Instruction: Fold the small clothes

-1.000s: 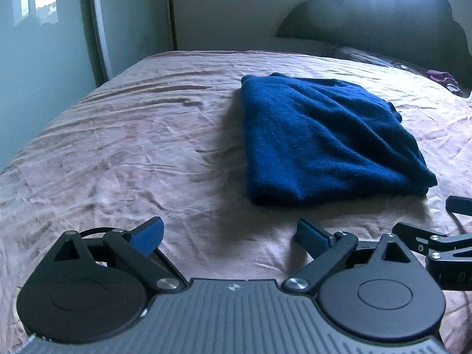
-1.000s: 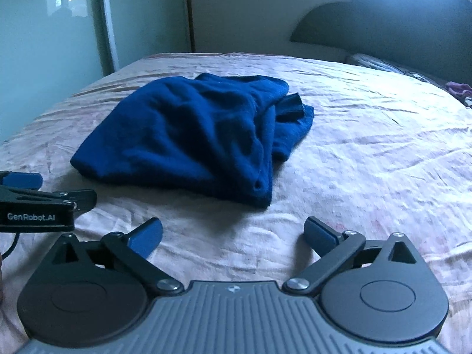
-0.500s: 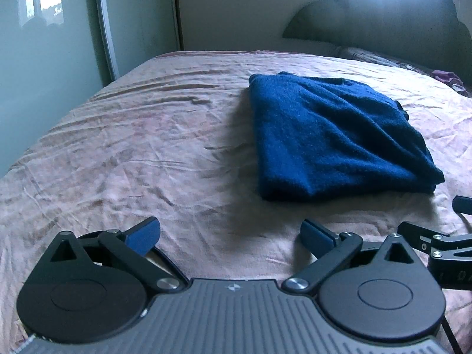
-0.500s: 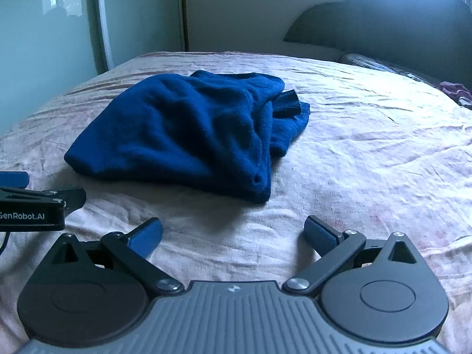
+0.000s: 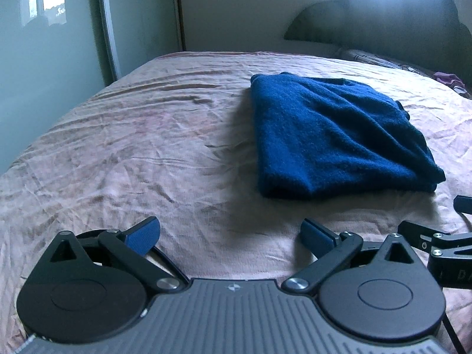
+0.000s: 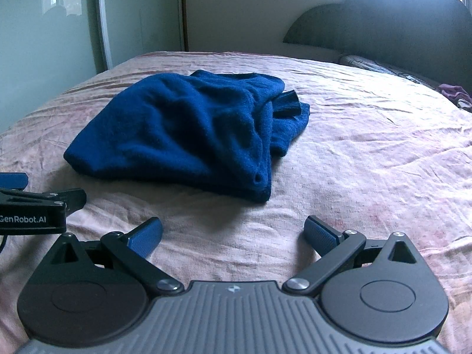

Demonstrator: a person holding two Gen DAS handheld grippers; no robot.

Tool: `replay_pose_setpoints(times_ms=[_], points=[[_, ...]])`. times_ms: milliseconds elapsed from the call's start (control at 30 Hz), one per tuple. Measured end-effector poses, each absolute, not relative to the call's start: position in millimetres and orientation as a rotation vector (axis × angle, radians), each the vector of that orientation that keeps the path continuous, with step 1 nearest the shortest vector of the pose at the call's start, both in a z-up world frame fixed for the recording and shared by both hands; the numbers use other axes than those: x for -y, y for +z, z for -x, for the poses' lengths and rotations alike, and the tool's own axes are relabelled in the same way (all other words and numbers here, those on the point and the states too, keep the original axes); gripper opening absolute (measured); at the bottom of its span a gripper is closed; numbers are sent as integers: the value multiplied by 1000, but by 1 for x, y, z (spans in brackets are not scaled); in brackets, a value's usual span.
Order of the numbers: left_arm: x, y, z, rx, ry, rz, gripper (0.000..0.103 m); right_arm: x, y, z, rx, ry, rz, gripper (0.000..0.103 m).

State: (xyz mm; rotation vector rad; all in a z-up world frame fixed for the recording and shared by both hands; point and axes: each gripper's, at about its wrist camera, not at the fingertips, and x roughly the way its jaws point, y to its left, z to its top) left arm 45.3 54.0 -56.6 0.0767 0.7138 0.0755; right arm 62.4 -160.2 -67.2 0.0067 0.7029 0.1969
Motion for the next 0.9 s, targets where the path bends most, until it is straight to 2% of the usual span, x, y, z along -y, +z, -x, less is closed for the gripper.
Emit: replay_pose_setpoints(times_ms=[900], points=[[-55,-57,-39,-711,85,-58,103,158,-69,-60,-701,165,-27,103]])
